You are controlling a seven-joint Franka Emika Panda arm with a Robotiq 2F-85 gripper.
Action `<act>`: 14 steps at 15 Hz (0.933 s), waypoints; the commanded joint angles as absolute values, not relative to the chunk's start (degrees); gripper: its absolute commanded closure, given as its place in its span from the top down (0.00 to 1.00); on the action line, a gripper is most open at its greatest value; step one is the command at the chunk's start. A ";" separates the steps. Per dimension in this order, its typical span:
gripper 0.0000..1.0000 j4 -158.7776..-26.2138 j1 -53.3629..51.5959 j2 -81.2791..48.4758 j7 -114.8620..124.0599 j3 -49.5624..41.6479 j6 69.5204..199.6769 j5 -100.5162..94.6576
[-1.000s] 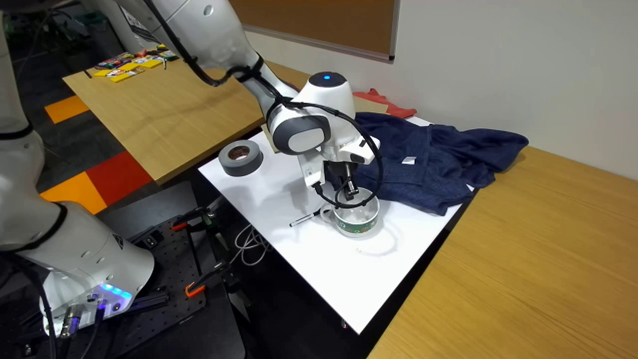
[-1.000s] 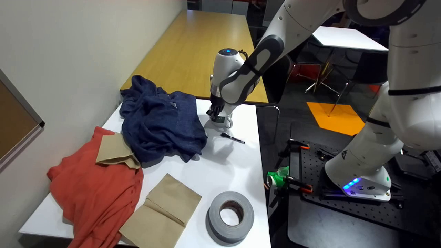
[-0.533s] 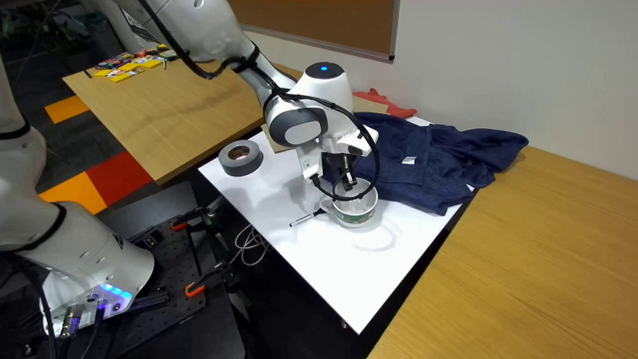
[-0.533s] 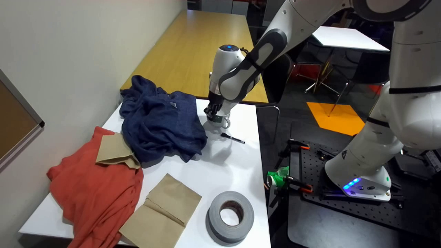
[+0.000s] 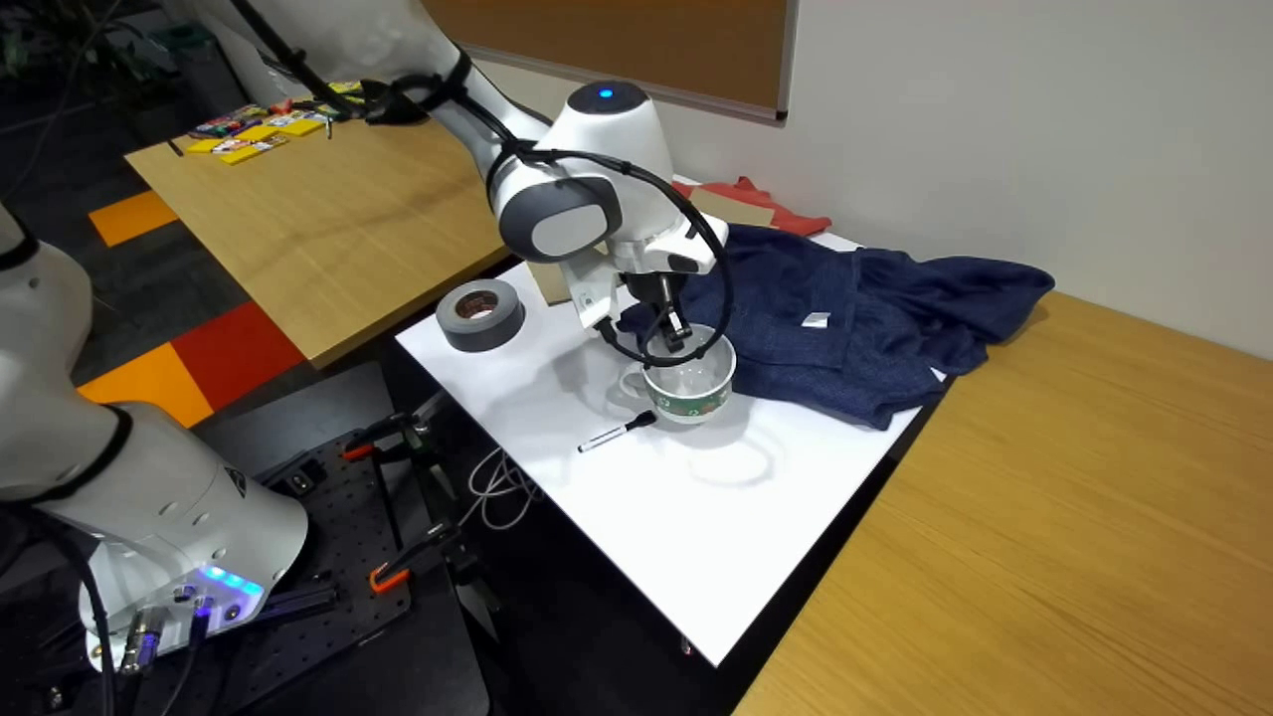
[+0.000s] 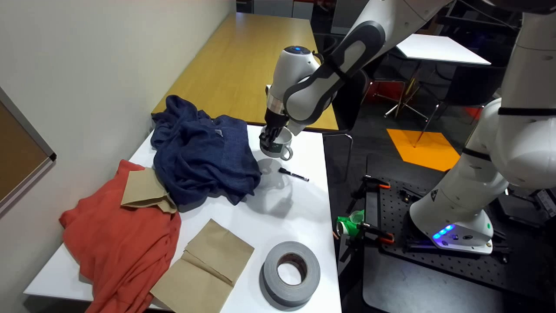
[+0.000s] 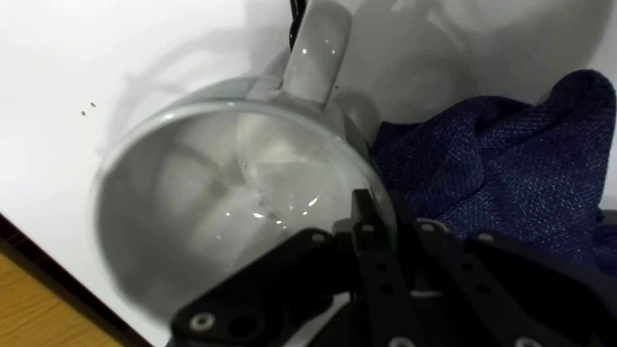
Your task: Move the cup to the left
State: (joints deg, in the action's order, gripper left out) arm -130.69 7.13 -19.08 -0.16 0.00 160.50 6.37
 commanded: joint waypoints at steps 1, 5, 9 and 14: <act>0.02 -136.04 7.96 -12.38 -5.85 3.38 159.96 9.52; 0.02 -137.75 7.68 -11.42 -13.12 7.47 157.62 13.28; 0.02 -137.74 6.61 -12.23 -18.19 10.00 154.91 13.68; 0.02 -137.59 5.80 -12.26 -23.78 12.49 153.31 13.97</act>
State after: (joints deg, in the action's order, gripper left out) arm -137.20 6.14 -14.71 -19.77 11.27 155.67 12.45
